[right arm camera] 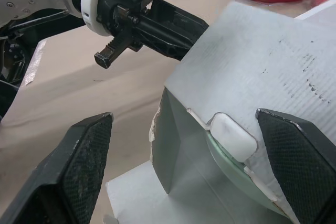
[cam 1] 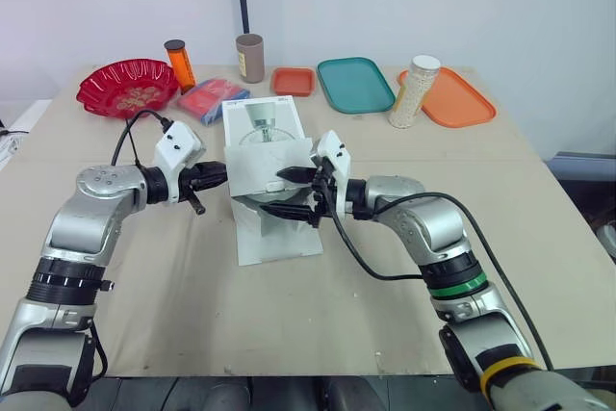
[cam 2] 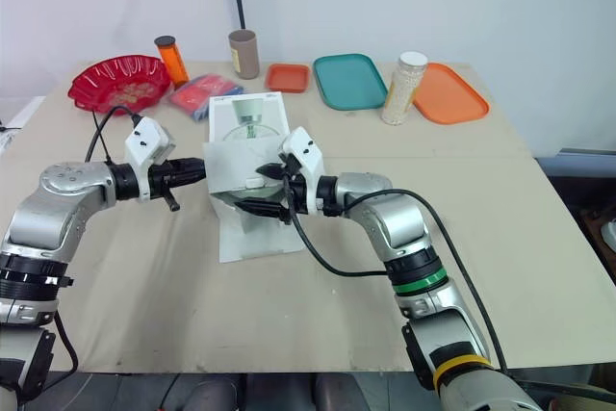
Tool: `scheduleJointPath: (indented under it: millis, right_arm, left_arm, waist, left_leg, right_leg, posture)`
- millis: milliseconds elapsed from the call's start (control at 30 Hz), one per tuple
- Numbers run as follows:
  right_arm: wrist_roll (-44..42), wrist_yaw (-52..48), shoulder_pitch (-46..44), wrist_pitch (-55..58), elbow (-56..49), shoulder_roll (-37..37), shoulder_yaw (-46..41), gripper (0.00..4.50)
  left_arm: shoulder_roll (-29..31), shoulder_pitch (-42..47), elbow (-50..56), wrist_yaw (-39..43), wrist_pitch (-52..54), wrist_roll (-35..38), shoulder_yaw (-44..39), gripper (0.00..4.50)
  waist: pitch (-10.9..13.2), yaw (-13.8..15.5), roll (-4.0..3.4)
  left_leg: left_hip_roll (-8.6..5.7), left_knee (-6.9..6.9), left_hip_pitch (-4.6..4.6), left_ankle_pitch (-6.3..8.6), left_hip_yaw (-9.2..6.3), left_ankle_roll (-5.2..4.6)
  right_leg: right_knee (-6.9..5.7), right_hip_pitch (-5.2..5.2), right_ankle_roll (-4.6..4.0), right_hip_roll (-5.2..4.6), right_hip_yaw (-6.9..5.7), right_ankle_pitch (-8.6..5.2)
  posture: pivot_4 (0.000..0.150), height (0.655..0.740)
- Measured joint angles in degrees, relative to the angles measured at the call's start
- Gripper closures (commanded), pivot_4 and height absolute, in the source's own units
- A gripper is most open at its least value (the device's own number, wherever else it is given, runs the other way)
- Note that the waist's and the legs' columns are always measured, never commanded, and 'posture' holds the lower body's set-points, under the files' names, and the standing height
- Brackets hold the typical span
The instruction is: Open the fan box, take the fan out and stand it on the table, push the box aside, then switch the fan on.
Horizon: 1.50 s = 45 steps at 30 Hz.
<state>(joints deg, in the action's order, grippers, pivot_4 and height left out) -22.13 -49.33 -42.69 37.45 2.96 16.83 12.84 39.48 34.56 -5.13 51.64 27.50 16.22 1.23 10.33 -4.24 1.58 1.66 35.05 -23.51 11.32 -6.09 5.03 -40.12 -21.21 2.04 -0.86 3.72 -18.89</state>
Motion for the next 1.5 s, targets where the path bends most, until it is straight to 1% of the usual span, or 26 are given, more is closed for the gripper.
scheduleJointPath:
  millis: [200, 333, 500, 700, 833, 867, 900, 933, 967, 1033, 1100, 1133, 1167, 1200, 1233, 1367, 1500]
  right_arm:
    - [1.2, 1.9, -0.2, -0.4, 1.2, -0.3, -0.1, 0.00]
    - [1.5, 2.0, -0.1, -0.5, 1.1, -0.3, -0.1, 0.00]
    - [1.7, 2.0, -0.1, -0.3, 1.1, -0.3, 0.0, 0.00]
    - [1.6, 1.9, 0.3, 1.0, 0.4, 0.0, 0.0, 0.00]
    - [0.3, 1.6, 0.6, 3.4, -3.9, 1.9, -0.5, 0.00]
    - [-0.2, 1.4, 0.6, 4.0, -5.4, 2.6, -0.7, 0.53]
    - [-1.4, 1.1, 0.6, 5.3, -8.6, 3.4, -1.7, 0.91]
    - [-2.0, 1.0, 0.5, 6.0, -10.2, 3.8, -2.0, 1.04]
    - [-2.3, 1.0, 0.5, 6.2, -10.7, 3.9, -2.1, 1.54]
    - [-2.9, 0.9, 0.3, 7.5, -12.4, 4.2, -1.9, 2.16]
    - [-2.8, 0.7, 0.0, 8.6, -14.6, 4.9, -0.1, 3.14]
    - [-2.4, 0.7, 0.0, 8.6, -14.9, 5.1, 1.0, 3.41]
    - [-0.9, 0.7, 0.0, 8.3, -15.2, 5.9, 3.4, 4.01]
    - [0.2, 0.7, 0.0, 8.2, -15.1, 6.5, 4.9, 4.35]
    - [1.6, 0.8, 0.1, 7.8, -15.1, 7.1, 6.5, 4.43]
    - [8.4, 3.2, -0.3, 7.5, -14.3, 8.3, 12.0, 4.43]
    - [11.9, 6.1, -2.7, 10.5, -12.8, 8.3, 13.3, 4.43]
  left_arm:
    - [1.0, 1.7, -1.0, -1.3, -0.2, -0.1, -1.9, 3.70]
    - [0.2, 2.1, 0.2, -1.0, 0.4, 0.8, -2.1, 3.70]
    - [-2.9, 2.1, 0.3, 1.6, 0.4, 0.3, 3.0, 3.70]
    - [-3.0, 4.5, -3.7, 2.3, -1.4, -1.9, 4.8, 3.70]
    - [-3.0, 5.1, -5.6, 2.4, -3.0, -2.6, 4.8, 3.70]
    - [-3.0, 5.1, -5.7, 2.5, -3.4, -2.7, 4.8, 3.81]
    - [-3.0, 5.0, -5.7, 2.6, -3.7, -2.7, 4.8, 3.81]
    - [-3.0, 5.0, -5.8, 2.6, -3.8, -2.7, 4.8, 3.81]
    - [-3.0, 5.0, -5.8, 2.6, -3.8, -2.7, 4.8, 3.81]
    - [-3.0, 5.0, -6.0, 2.6, -4.0, -2.7, 4.8, 3.81]
    - [-3.0, 5.0, -6.4, 2.6, -4.1, -2.7, 4.6, 3.81]
    - [-3.0, 5.0, -6.5, 2.6, -4.1, -2.7, 4.6, 3.81]
    - [-3.0, 5.0, -6.6, 2.6, -4.2, -2.7, 4.6, 3.81]
    - [-3.0, 5.0, -6.7, 2.6, -4.4, -2.7, 4.6, 3.81]
    - [-3.0, 5.0, -6.8, 2.6, -4.6, -2.7, 4.6, 3.81]
    - [-3.0, 5.0, -6.9, 2.5, -4.9, -2.7, 4.5, 3.81]
    - [-3.0, 5.0, -7.0, 2.5, -5.1, -2.7, 4.5, 3.81]
  waist:
    - [0.0, 0.0, 0.00]
    - [0.0, 0.0, 0.00]
    - [0.0, 0.0, 0.00]
    - [0.0, 0.0, -0.01]
    - [0.0, 0.0, -0.03]
    - [0.0, 0.0, -0.03]
    - [0.0, 0.0, -0.03]
    - [0.0, 0.0, -0.03]
    - [0.0, 0.0, -0.03]
    - [0.0, 0.0, -0.04]
    - [0.0, 0.0, -0.04]
    - [0.0, 0.0, -0.04]
    - [0.0, 0.0, -0.04]
    - [0.0, 0.0, -0.04]
    - [0.0, 0.0, -0.05]
    - [0.0, 0.0, -0.05]
    - [0.0, 0.0, -0.05]
  left_leg:
    - [0.00, 0.00, 0.00, 0.00, 0.00, 0.00]
    - [0.00, 0.00, 0.00, 0.00, -0.01, 0.00]
    - [0.00, 0.00, 0.00, 0.00, 0.00, 0.00]
    - [-0.01, 0.00, 0.07, 0.00, 0.00, -0.01]
    - [-0.01, 0.00, 0.08, 0.00, -0.01, -0.01]
    - [-0.01, 0.00, 0.08, 0.00, -0.01, -0.01]
    - [0.00, 0.00, 0.09, 0.00, -0.01, -0.01]
    - [0.00, 0.00, 0.10, 0.00, -0.01, -0.01]
    - [0.00, 0.00, 0.10, 0.00, -0.01, -0.01]
    - [0.00, 0.00, 0.12, 0.00, -0.01, -0.01]
    - [0.00, 0.00, 0.14, 0.00, -0.01, -0.01]
    - [0.00, 0.00, 0.16, 0.00, -0.01, -0.01]
    - [0.00, 0.00, 0.16, 0.00, -0.01, -0.01]
    - [-0.01, 0.00, 0.16, 0.00, -0.01, -0.01]
    - [-0.01, 0.00, 0.15, 0.00, -0.01, -0.01]
    - [0.00, 0.00, 0.16, 0.00, -0.01, -0.01]
    - [-0.01, 0.00, 0.15, 0.00, -0.02, -0.01]
  right_leg:
    - [0.00, 0.00, 0.00, -0.01, 0.00, 0.00]
    - [0.00, 0.01, 0.00, -0.01, -0.01, 0.00]
    - [0.00, 0.01, 0.00, 0.01, 0.00, 0.00]
    - [-0.01, 0.05, 0.00, 0.00, 0.00, 0.00]
    - [-0.01, 0.07, 0.00, 0.00, 0.00, 0.00]
    - [-0.01, 0.07, 0.00, 0.00, 0.00, 0.00]
    - [-0.01, 0.07, 0.00, 0.01, 0.01, 0.00]
    - [-0.01, 0.08, 0.00, 0.01, 0.00, 0.00]
    - [-0.01, 0.09, 0.00, 0.01, 0.00, 0.00]
    - [-0.01, 0.10, 0.00, 0.01, 0.00, 0.00]
    - [-0.01, 0.13, 0.00, 0.01, 0.01, 0.00]
    - [-0.01, 0.14, 0.00, 0.01, 0.00, 0.00]
    - [-0.01, 0.14, 0.01, 0.01, 0.00, 0.00]
    - [-0.01, 0.15, 0.01, 0.01, 0.00, -0.01]
    - [-0.01, 0.14, 0.01, 0.01, 0.00, -0.01]
    - [-0.01, 0.13, 0.02, 0.01, 0.00, -0.01]
    - [-0.01, 0.13, 0.01, 0.01, 0.00, -0.01]
  posture:
    - [0.150, 0.7400]
    - [0.150, 0.7400]
    - [0.150, 0.7400]
    - [0.150, 0.7400]
    - [0.150, 0.7400]
    - [0.150, 0.7400]
    - [0.150, 0.7400]
    - [0.150, 0.7400]
    - [0.150, 0.7400]
    - [0.150, 0.7400]
    - [0.150, 0.7400]
    - [0.150, 0.7400]
    - [0.150, 0.7400]
    - [0.150, 0.7400]
    - [0.150, 0.7400]
    - [0.150, 0.7400]
    - [0.150, 0.7400]
